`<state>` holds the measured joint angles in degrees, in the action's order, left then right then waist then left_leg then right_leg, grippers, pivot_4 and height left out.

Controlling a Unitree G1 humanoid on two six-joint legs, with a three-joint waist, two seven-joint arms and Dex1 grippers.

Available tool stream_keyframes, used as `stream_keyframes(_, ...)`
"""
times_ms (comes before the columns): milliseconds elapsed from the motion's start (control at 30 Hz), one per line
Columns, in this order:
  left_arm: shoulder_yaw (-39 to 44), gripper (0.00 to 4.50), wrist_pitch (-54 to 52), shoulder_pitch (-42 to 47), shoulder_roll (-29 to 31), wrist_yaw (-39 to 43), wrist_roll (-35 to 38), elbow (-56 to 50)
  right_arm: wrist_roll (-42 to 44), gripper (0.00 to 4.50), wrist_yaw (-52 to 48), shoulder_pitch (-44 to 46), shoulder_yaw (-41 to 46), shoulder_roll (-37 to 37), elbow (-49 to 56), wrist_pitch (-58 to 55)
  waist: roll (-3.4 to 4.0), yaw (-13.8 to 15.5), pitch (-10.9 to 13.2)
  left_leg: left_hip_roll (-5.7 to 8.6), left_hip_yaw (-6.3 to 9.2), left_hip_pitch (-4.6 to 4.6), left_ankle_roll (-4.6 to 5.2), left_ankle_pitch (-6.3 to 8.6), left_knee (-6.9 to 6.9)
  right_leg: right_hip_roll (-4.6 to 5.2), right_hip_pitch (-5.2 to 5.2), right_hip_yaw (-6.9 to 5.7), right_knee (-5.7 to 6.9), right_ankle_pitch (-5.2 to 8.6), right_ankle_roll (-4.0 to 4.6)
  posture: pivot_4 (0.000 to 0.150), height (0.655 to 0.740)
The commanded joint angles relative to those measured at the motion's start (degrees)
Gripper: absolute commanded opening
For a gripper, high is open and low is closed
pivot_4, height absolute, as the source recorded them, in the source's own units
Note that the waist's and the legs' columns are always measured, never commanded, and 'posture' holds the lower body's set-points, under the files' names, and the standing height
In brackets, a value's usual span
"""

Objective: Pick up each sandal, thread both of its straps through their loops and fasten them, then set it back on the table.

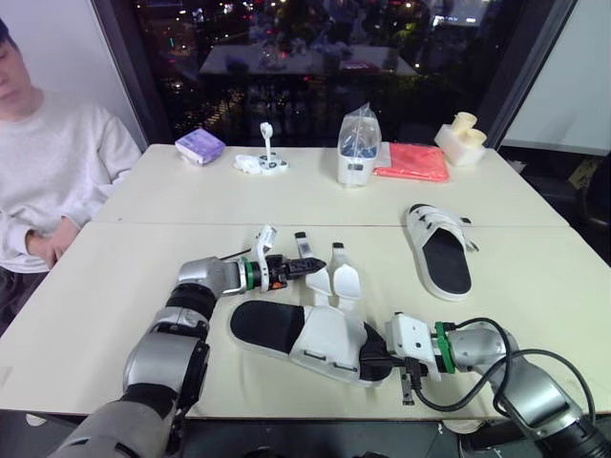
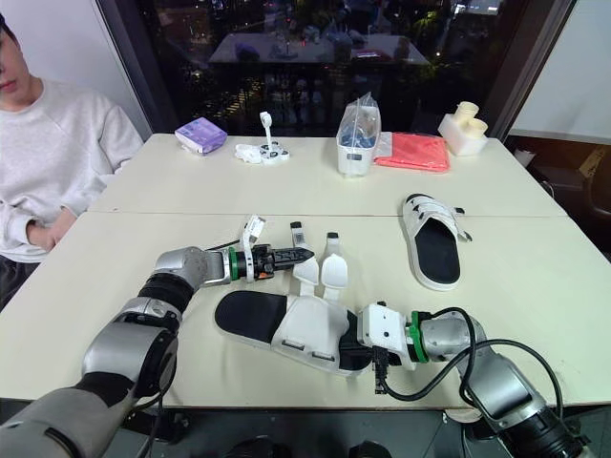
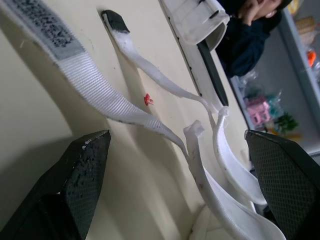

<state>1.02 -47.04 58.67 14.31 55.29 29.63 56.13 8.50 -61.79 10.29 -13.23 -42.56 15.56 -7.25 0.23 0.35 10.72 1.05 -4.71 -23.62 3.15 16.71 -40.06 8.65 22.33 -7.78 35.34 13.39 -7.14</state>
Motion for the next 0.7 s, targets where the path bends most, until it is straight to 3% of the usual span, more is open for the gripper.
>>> stream_keyframes(33,0.7,4.50,-0.3,0.2,0.1,2.3,-1.4,-0.5,1.7,0.03,0.8,2.1,1.3,1.2,1.7,-1.0,0.00,0.0,0.0,0.00,0.00,0.00,0.00,0.00,0.00,0.00,0.01,0.00,0.00,0.00,0.00,0.150,0.7400)
stream_keyframes(567,5.7,4.50,-5.6,-5.8,0.5,0.2,-0.4,-9.9,-2.1,0.03,1.9,3.6,-0.1,2.3,-4.5,1.6,0.00,0.1,0.0,0.01,0.00,0.00,-0.01,0.01,0.02,0.02,0.01,0.02,-0.02,0.00,0.00,0.150,0.7400)
stream_keyframes(700,7.6,4.50,-9.9,-8.8,1.6,-1.1,2.0,-17.2,-2.6,0.03,2.9,4.4,-0.3,3.9,-6.9,2.4,0.00,-0.1,0.0,0.01,0.01,0.00,-0.01,0.01,0.03,0.02,0.01,0.02,-0.01,0.00,0.00,0.150,0.7400)
